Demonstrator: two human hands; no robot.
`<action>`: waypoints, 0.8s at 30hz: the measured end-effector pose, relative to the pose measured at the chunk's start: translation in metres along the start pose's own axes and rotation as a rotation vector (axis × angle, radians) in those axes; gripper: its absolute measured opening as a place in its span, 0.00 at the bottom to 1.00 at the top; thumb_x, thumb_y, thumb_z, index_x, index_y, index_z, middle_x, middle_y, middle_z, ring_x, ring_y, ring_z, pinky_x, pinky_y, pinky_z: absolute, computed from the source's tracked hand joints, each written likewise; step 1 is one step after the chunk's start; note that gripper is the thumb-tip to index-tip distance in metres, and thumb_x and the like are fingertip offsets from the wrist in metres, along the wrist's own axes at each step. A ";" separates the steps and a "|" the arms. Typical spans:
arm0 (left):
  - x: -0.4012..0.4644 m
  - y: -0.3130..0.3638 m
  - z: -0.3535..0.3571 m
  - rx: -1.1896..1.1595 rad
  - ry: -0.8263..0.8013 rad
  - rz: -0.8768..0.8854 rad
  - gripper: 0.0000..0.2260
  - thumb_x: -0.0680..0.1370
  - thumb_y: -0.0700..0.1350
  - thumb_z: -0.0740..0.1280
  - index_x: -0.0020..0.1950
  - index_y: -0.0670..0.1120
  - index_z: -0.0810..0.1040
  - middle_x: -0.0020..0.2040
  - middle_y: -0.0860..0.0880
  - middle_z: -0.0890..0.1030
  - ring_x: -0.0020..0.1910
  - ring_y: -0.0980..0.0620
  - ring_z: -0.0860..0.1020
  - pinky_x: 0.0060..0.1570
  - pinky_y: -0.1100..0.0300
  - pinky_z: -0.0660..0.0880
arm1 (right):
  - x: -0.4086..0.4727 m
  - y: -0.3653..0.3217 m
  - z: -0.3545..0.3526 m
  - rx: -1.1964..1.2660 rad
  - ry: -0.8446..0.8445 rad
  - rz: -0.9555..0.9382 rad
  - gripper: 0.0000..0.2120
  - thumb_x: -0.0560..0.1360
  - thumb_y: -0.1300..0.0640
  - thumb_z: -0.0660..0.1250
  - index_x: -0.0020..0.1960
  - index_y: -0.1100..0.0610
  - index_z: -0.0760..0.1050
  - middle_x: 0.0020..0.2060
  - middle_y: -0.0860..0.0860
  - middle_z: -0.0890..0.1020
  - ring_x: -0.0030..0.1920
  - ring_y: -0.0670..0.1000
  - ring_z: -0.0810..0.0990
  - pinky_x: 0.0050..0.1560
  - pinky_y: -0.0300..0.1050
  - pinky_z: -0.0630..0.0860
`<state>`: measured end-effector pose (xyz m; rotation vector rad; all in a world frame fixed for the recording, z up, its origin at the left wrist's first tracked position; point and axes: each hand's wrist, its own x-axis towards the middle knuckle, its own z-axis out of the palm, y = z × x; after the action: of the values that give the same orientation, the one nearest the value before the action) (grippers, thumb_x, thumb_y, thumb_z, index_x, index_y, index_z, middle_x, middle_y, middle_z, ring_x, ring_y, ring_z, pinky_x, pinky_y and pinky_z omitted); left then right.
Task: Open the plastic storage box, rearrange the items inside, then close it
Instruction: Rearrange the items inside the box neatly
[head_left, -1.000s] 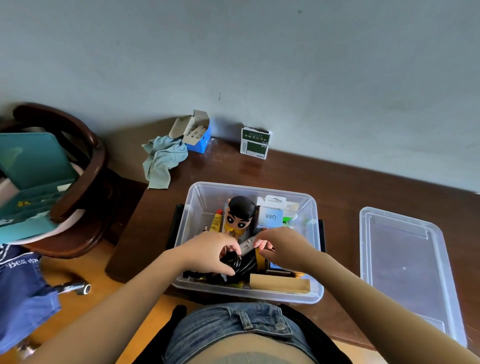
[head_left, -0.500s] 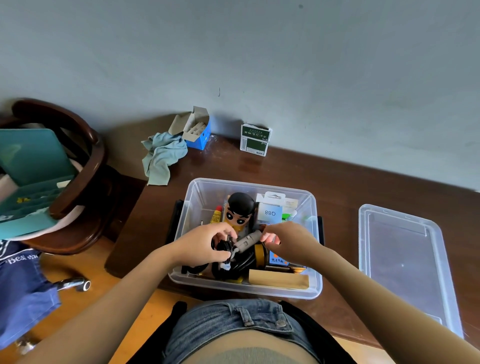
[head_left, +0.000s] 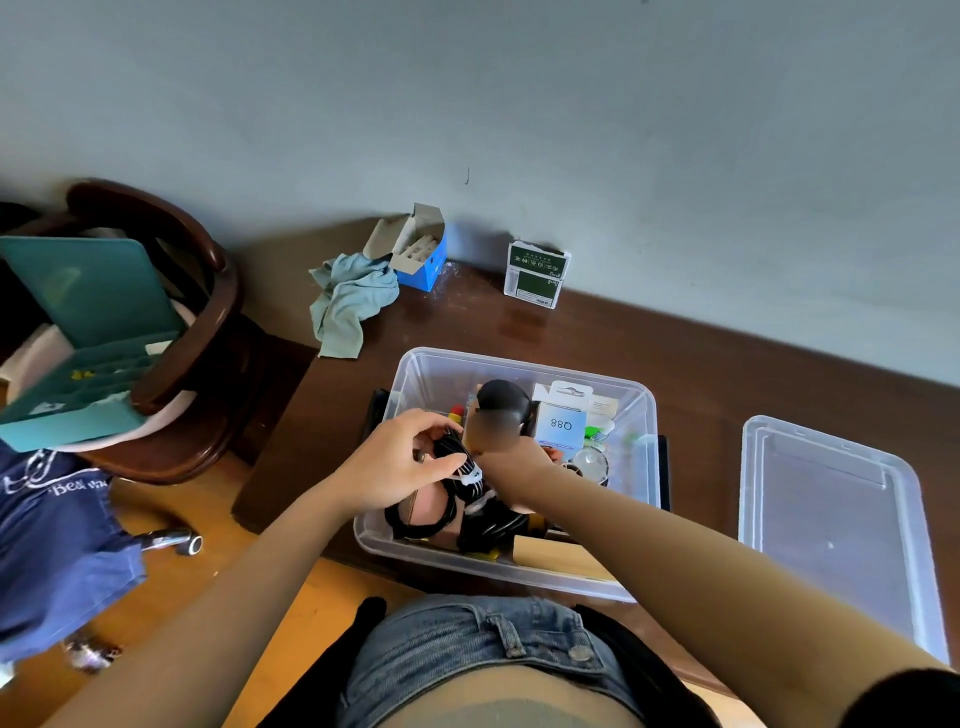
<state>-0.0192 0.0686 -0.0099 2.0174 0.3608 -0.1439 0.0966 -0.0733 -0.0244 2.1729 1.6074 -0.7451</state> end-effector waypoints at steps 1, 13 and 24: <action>-0.001 0.000 -0.001 -0.011 0.023 -0.002 0.13 0.74 0.49 0.71 0.57 0.56 0.77 0.54 0.56 0.78 0.53 0.60 0.78 0.57 0.59 0.76 | 0.000 -0.001 0.000 -0.027 0.010 -0.010 0.16 0.74 0.69 0.63 0.60 0.61 0.74 0.43 0.53 0.76 0.46 0.56 0.77 0.38 0.44 0.68; 0.001 -0.005 0.002 0.012 0.028 -0.024 0.14 0.74 0.50 0.71 0.59 0.55 0.76 0.55 0.58 0.77 0.56 0.60 0.76 0.61 0.57 0.74 | -0.036 0.041 0.011 0.278 0.200 0.117 0.14 0.77 0.50 0.62 0.61 0.41 0.75 0.56 0.45 0.81 0.53 0.51 0.80 0.42 0.42 0.75; 0.007 -0.009 0.007 0.120 -0.048 -0.038 0.17 0.74 0.53 0.70 0.61 0.60 0.74 0.56 0.62 0.74 0.58 0.63 0.73 0.61 0.62 0.71 | -0.038 0.036 0.012 0.334 0.219 0.270 0.18 0.75 0.69 0.60 0.58 0.51 0.77 0.52 0.52 0.81 0.50 0.55 0.79 0.45 0.44 0.75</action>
<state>-0.0151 0.0677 -0.0228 2.1219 0.3675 -0.2415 0.1199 -0.1201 -0.0128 2.7263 1.3150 -0.7564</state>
